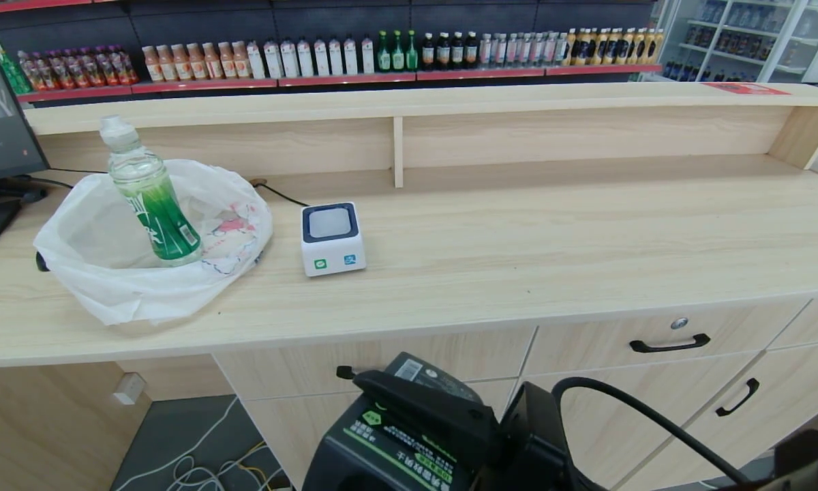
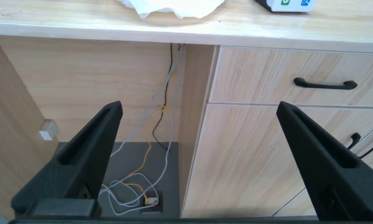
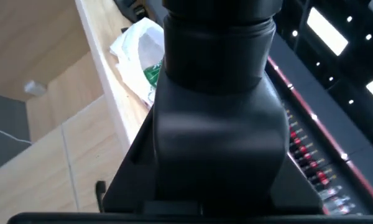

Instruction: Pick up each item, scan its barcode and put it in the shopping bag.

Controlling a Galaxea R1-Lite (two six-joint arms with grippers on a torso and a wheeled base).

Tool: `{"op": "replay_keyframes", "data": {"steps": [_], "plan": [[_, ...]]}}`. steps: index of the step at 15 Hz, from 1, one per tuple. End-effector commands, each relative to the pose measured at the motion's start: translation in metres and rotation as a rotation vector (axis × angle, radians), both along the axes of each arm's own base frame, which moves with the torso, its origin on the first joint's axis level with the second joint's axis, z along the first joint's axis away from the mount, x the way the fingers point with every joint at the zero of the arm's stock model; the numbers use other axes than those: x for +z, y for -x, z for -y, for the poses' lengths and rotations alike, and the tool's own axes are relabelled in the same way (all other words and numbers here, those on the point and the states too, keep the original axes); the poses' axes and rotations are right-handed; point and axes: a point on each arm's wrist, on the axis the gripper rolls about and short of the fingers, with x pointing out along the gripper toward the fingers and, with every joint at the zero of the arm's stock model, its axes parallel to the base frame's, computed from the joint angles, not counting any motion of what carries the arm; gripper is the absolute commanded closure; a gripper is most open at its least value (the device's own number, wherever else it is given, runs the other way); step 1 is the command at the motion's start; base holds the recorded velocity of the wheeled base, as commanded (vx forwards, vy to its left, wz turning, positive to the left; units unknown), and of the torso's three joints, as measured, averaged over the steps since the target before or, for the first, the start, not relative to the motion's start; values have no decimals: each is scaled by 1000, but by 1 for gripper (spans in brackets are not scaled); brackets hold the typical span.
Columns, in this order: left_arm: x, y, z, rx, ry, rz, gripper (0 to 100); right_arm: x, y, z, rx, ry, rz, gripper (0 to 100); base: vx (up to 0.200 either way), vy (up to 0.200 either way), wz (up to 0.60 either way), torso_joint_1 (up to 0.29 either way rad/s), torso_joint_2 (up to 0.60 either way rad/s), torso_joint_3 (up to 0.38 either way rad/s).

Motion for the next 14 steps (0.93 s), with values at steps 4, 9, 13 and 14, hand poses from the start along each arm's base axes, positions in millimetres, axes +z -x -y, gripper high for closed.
{"op": "replay_keyframes", "data": {"steps": [4, 9, 13, 14], "plan": [[0, 0, 0, 1, 1, 0, 0, 16, -24, 14, -18, -179, -192, 100, 0, 0, 0, 0, 0, 0], [0, 0, 0, 1, 1, 0, 0, 41, -43, 23, 50, -477, -469, 100, 0, 0, 0, 0, 0, 0], [0, 0, 0, 1, 1, 0, 0, 53, -71, 39, 90, -743, -697, 100, 0, 0, 0, 0, 0, 0], [0, 0, 0, 1, 1, 0, 0, 57, -75, 43, 99, -785, -715, 100, 0, 0, 0, 0, 0, 0]]}}
